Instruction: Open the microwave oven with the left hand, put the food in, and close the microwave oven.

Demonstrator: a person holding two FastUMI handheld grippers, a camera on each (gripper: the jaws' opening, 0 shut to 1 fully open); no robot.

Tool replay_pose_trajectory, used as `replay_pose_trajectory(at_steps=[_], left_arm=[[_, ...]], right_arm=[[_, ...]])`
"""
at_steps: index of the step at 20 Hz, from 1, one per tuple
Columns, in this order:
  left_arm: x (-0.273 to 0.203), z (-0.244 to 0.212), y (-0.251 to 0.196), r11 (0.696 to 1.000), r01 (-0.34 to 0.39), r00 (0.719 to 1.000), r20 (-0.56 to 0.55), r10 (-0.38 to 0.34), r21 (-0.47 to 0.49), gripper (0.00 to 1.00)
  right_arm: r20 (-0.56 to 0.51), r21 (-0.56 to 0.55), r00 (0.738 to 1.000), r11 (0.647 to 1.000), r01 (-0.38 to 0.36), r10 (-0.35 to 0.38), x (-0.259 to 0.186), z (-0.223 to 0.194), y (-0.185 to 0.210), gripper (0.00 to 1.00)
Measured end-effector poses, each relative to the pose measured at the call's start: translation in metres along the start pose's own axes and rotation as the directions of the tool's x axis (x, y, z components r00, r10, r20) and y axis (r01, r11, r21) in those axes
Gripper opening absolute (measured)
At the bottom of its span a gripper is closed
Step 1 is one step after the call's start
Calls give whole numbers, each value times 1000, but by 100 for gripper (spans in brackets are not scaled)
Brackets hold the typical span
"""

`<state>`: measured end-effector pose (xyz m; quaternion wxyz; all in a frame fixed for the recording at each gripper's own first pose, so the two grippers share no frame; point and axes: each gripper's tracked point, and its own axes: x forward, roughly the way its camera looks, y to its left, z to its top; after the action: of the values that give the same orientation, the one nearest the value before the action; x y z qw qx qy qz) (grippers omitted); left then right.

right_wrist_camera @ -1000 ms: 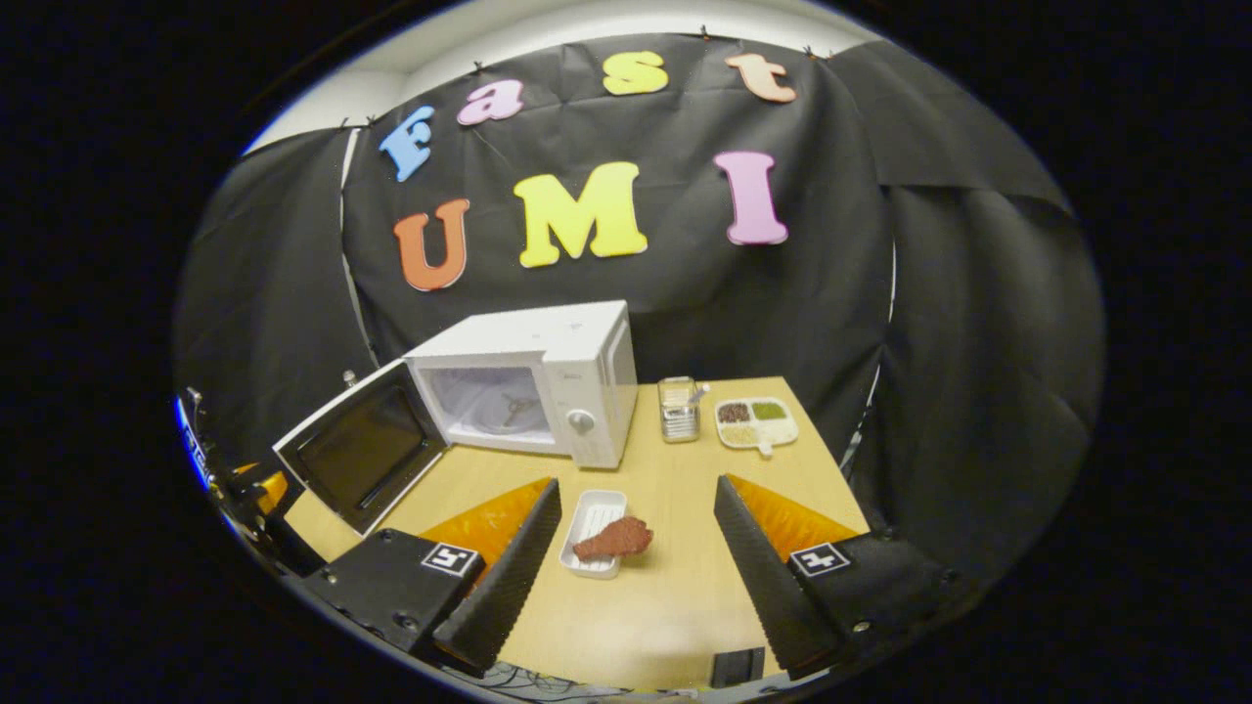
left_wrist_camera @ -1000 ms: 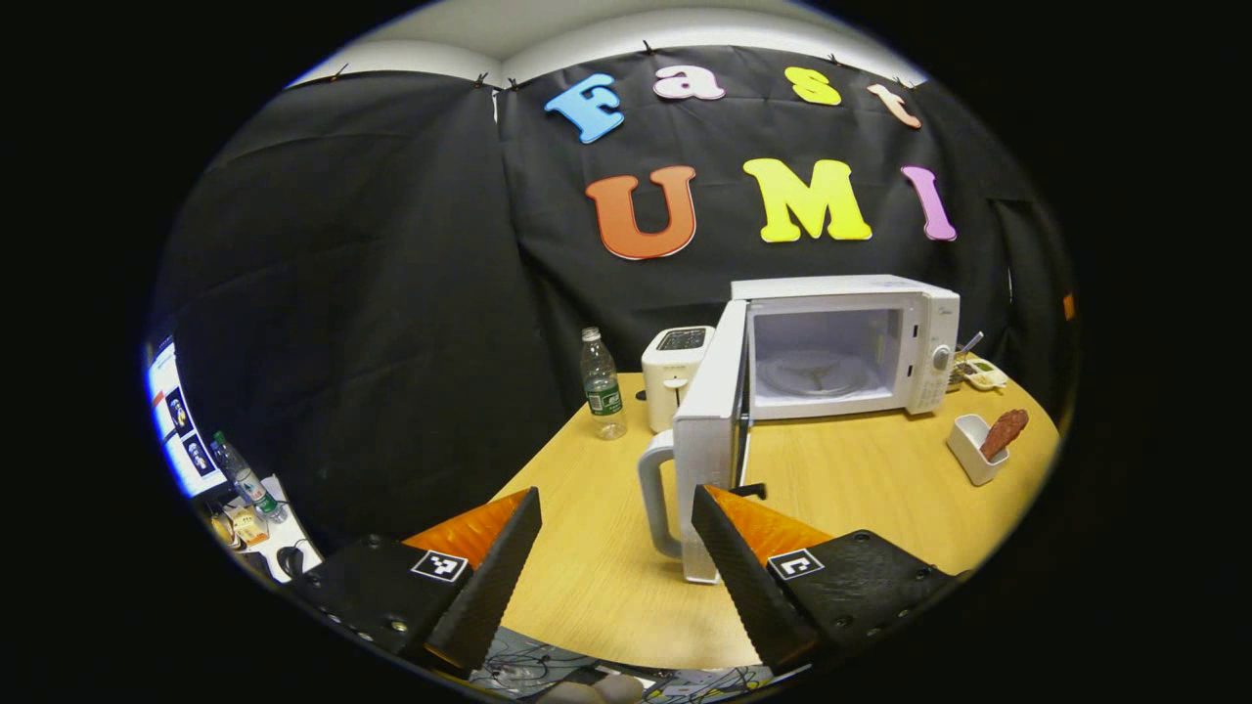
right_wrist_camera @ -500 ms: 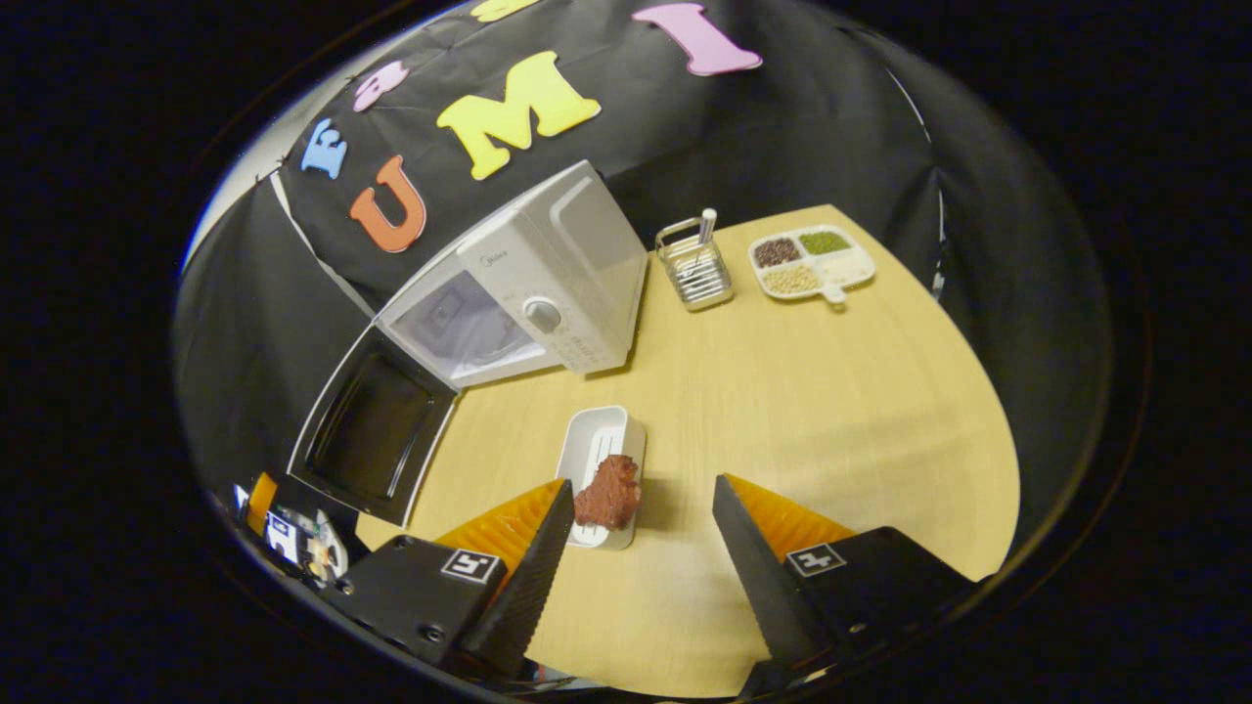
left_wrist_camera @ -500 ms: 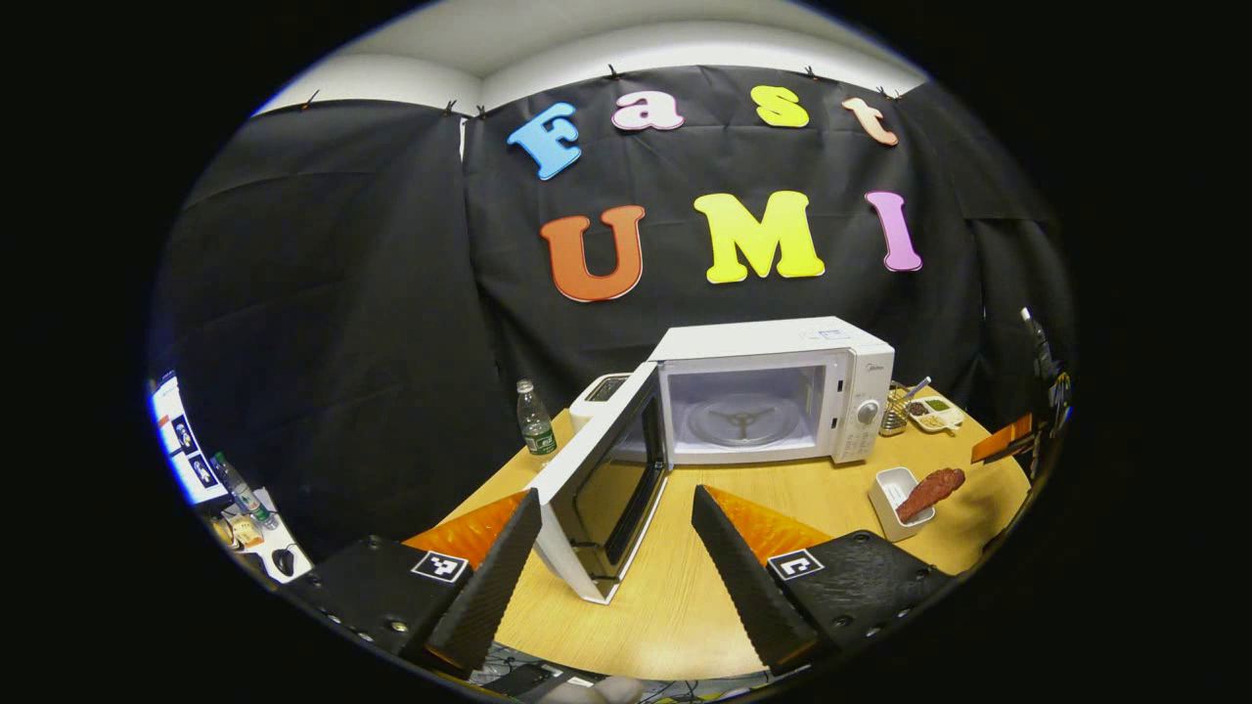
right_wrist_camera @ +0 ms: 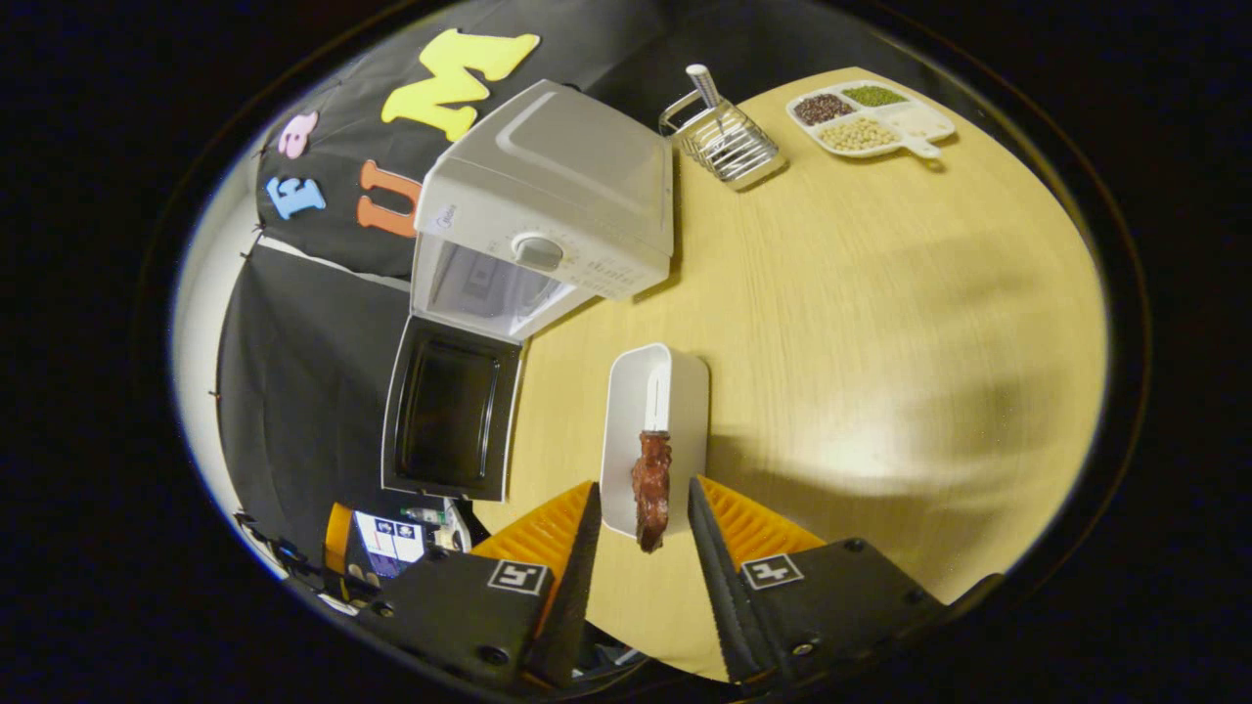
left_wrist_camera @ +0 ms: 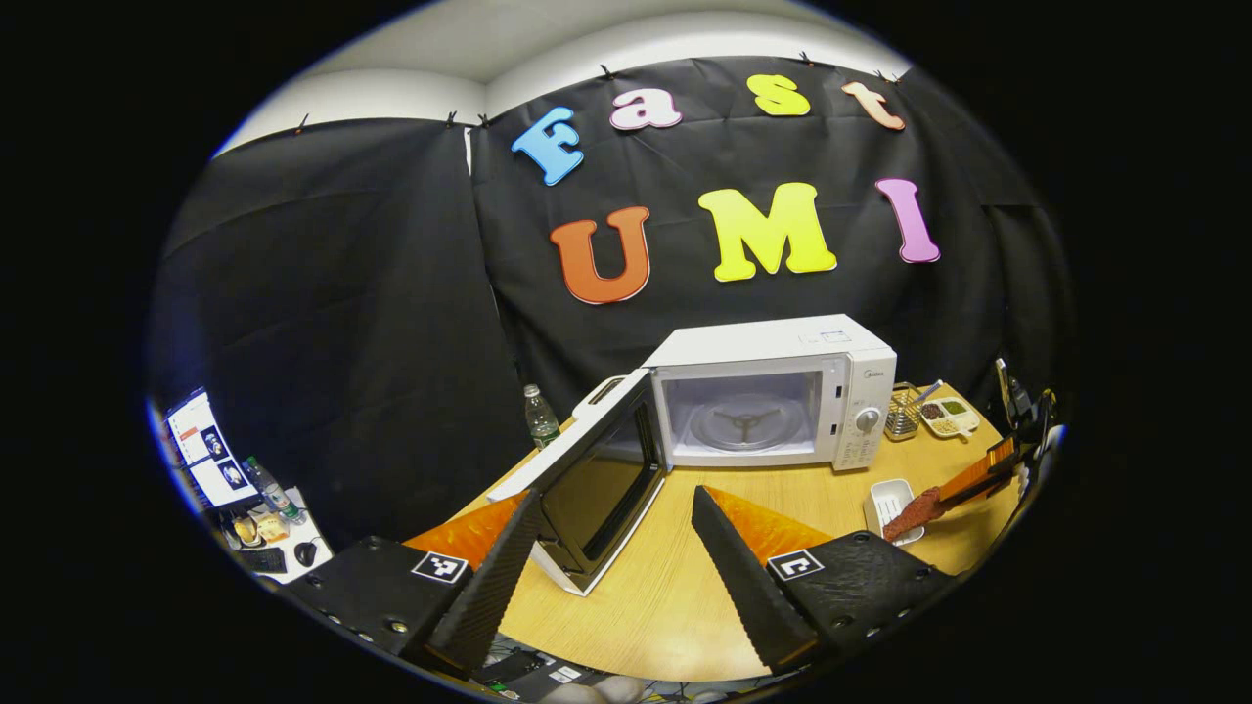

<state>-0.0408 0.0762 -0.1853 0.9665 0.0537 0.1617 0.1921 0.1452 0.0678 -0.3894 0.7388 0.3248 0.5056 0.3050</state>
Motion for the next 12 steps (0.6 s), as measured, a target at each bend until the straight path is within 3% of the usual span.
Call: replay_pose_trajectory(at_steps=[2, 3, 4, 5, 6, 7, 8, 9, 11, 12], left_arm=[[-5, -3, 0, 1000, -16, 1000, -10, 16, -4, 95], [-7, -5, 0, 1000, -19, 1000, -13, 19, -7, 95], [-9, -7, 0, 1000, -24, 1000, -20, 24, -8, 95], [-9, -9, 2, 1000, -28, 999, -24, 28, -9, 95], [-9, -9, 2, 1000, -27, 999, -25, 27, -13, 95], [-9, -9, 3, 999, -29, 999, -23, 29, -16, 95], [-9, -11, 4, 1000, -25, 999, -23, 25, -19, 95], [-9, -12, 5, 1000, -22, 1000, -23, 21, -21, 95], [-5, -14, 6, 1000, -5, 1000, -22, 4, -21, 95], [-4, -14, 7, 1000, 5, 1000, -19, -5, -20, 95]], right_arm=[[-16, 32, 1000, 999, -17, 18, 3, 2, 1, 31], [-25, 40, 1000, 999, -7, 8, 5, 2, -3, 39], [-28, 50, 1000, 999, -4, 5, 4, 2, -5, 14], [-35, 61, 999, 998, -1, 3, 3, 2, -6, 10], [-38, 68, 999, 998, 1, 2, 3, 2, -7, 19], [-40, 70, 999, 998, 3, -1, 2, 1, -7, 9], [-44, 72, 999, 997, 6, -3, 2, 2, -7, 16], [-46, 72, 999, 997, 11, -8, 2, 2, -7, 6], [-33, 73, 999, 997, 13, -10, -1, 5, -3, 5], [-17, 65, 1000, 998, 11, -10, -7, 5, 1, 12]])
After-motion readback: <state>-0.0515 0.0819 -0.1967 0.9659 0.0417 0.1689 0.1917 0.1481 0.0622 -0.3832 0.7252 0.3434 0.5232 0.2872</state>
